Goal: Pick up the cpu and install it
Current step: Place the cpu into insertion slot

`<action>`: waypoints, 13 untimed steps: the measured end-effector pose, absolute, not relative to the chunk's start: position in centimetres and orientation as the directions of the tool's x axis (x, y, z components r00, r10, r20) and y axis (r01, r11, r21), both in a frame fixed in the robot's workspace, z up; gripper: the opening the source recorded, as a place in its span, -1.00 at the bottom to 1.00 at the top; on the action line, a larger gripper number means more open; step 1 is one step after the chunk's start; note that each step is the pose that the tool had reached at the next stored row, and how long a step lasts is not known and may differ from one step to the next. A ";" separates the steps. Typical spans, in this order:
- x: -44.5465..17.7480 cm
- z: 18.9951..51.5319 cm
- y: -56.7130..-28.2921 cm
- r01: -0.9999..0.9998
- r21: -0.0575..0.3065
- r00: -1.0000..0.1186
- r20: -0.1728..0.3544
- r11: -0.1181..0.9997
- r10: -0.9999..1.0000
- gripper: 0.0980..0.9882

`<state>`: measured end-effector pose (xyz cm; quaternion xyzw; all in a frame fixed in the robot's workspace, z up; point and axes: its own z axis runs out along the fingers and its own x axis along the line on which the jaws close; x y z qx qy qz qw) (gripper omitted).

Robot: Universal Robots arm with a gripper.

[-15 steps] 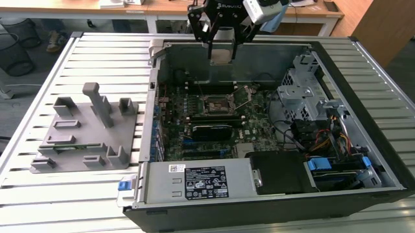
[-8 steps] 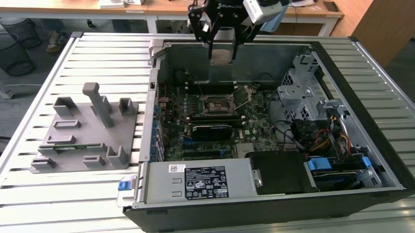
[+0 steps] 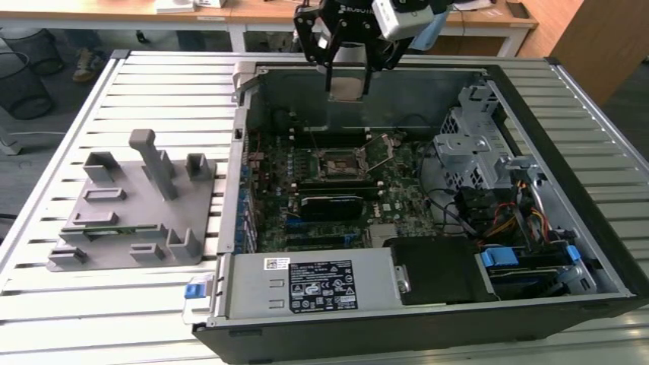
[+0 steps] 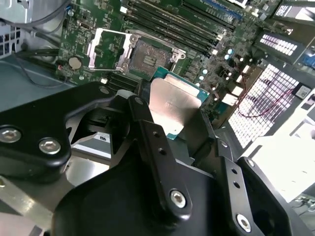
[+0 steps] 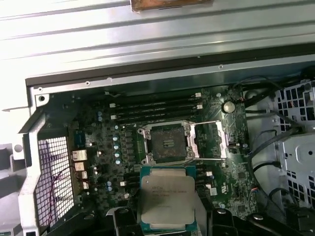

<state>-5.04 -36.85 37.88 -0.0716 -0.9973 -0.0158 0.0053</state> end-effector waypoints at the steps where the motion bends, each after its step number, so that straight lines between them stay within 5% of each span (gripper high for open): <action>1: -5.0 37.9 -36.8 0.159 0.031 -0.987 0.013 0.987 0.159 -0.04; 13: -5.0 37.7 -36.8 0.325 0.031 -0.946 0.011 0.945 0.324 -0.04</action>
